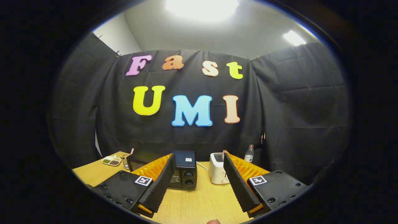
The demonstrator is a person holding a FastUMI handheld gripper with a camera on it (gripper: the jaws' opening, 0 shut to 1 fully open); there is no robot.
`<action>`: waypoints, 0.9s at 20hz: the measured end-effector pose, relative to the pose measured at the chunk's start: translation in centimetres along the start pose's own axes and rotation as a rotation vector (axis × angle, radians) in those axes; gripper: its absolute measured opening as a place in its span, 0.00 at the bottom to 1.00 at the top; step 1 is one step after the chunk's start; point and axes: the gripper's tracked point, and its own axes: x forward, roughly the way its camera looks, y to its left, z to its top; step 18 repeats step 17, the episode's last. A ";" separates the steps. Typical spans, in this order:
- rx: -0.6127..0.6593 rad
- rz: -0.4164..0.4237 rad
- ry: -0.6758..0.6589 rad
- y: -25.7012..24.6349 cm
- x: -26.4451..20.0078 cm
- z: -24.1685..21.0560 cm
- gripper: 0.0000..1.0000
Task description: Open the toaster oven, put the food inside, and close the toaster oven door.
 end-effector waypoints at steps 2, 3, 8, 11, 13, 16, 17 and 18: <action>0.013 0.012 -0.005 0.5 0.0 0.3 0.97; 0.010 0.009 -0.006 0.4 0.0 0.3 0.97; 0.020 0.011 -0.004 0.7 0.3 0.4 0.97; 0.033 0.008 0.000 0.7 0.5 0.4 0.97; 0.026 0.013 0.007 0.9 0.7 0.2 0.97; 0.016 0.014 -0.011 1.2 0.8 0.7 0.97; 0.019 0.015 -0.017 1.3 0.8 0.8 0.97; 0.019 0.015 -0.017 1.3 0.8 0.8 0.97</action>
